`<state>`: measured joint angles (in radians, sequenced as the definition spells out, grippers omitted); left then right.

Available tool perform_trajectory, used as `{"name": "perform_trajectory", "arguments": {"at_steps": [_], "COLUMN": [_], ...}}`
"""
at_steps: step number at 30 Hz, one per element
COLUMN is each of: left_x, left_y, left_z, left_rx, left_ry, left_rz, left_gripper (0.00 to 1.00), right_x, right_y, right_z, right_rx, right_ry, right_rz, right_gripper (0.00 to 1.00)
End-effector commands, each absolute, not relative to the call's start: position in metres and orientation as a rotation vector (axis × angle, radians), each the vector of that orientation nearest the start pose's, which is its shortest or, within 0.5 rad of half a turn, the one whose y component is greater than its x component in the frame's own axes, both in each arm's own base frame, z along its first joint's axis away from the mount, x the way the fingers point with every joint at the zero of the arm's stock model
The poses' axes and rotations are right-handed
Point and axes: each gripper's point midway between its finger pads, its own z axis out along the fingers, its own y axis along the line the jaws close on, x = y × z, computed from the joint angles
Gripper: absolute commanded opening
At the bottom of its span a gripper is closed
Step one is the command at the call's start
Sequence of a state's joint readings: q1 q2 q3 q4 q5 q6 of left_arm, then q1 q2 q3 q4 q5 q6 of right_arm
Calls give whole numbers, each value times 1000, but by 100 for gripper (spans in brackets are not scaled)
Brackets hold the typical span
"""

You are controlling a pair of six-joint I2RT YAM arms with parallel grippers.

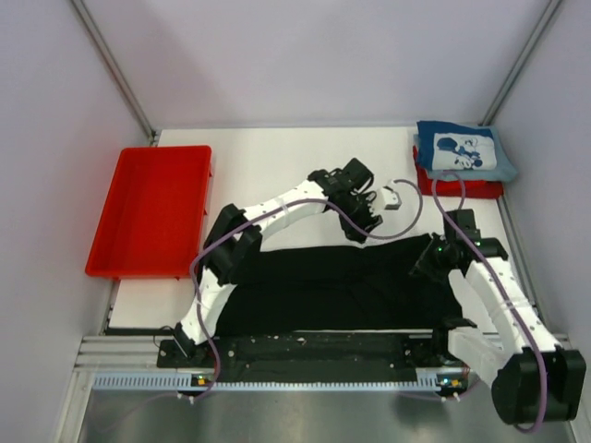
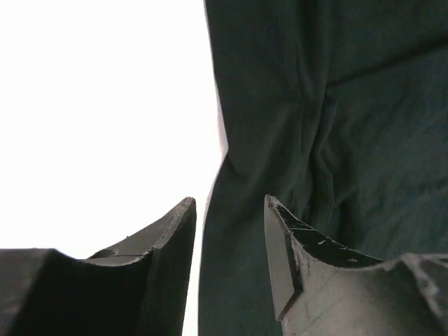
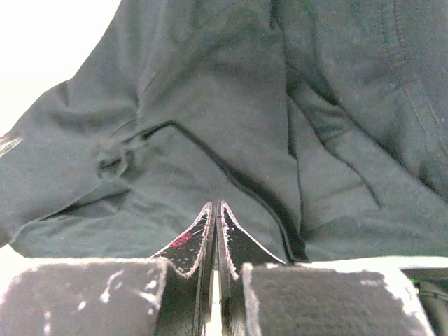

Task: Fold and stack the t-shirts
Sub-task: Fold the other side of the tshirt into a rectangle

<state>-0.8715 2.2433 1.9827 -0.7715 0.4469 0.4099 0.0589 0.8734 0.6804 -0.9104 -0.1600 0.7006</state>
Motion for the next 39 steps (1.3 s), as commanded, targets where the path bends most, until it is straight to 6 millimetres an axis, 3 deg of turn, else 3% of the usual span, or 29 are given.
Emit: {"name": "perform_trajectory", "arguments": {"at_steps": [1, 6, 10, 14, 22, 32, 36, 39], "left_x": [279, 260, 268, 273, 272, 281, 281, 279], "left_y": [-419, -394, -383, -380, -379, -377, -377, -378], "left_z": [104, 63, 44, 32, 17, 23, 34, 47], "left_rx": [1676, 1702, 1643, 1623, 1635, 1631, 1644, 1662], "left_ry": [2011, 2156, 2239, 2267, 2296, 2280, 2246, 2206], "left_rz": [-749, -762, -761, -758, -764, -736, -740, -761], "left_gripper": [47, 42, 40, 40, 40, 40, 41, 42], "right_x": [205, 210, 200, 192, 158, 100, 80, 89], "right_y": [61, 69, 73, 86, 124, 172, 178, 173], "right_z": [80, 54, 26, 14, 36, 39, 48, 74], "right_rx": [695, 671, 671, 635, 504, 247, 129, 48], "right_ry": [2633, 2700, 2789, 2849, 2873, 2961, 3023, 2971], "right_rz": [355, 357, 309, 328, 611, 796, 783, 732], "right_gripper": [0, 0, 0, 0, 0, 0, 0, 0]}}
